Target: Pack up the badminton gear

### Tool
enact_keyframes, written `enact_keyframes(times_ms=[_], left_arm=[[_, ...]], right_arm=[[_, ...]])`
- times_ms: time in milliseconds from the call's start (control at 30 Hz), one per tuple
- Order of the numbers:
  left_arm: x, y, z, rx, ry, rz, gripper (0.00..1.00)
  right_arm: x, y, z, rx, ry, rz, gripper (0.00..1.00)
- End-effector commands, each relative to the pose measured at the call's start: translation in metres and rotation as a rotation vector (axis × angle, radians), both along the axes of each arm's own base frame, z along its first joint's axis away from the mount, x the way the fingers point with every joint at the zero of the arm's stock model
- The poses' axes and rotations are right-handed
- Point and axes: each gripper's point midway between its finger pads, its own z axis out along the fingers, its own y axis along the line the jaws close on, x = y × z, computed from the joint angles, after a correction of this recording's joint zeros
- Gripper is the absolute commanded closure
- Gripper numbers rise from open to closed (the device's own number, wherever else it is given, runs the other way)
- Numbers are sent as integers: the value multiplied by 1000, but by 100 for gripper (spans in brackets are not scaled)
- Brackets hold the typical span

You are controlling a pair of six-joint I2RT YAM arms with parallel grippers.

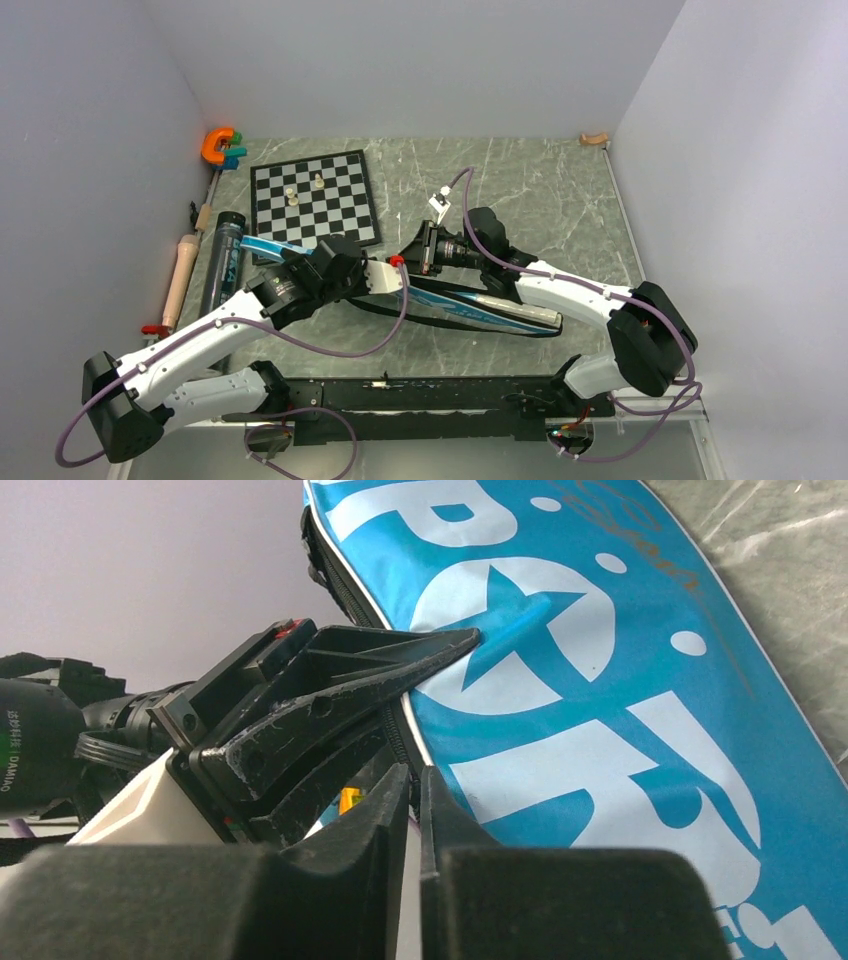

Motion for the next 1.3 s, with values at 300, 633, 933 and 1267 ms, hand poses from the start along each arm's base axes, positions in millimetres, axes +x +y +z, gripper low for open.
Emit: enact_keyframes(times_ms=[300, 633, 933, 1267], left_arm=[[17, -22, 47, -150, -93, 24, 100], [18, -21, 50, -149, -101, 26, 100], [20, -16, 53, -133, -122, 46, 100], [22, -5, 53, -115, -149, 65, 100]], right_arm=[[1, -4, 14, 21, -46, -3, 100], [4, -22, 19, 38, -60, -59, 100], [0, -43, 16, 21, -60, -83, 100], [-11, -85, 13, -79, -108, -146, 100]])
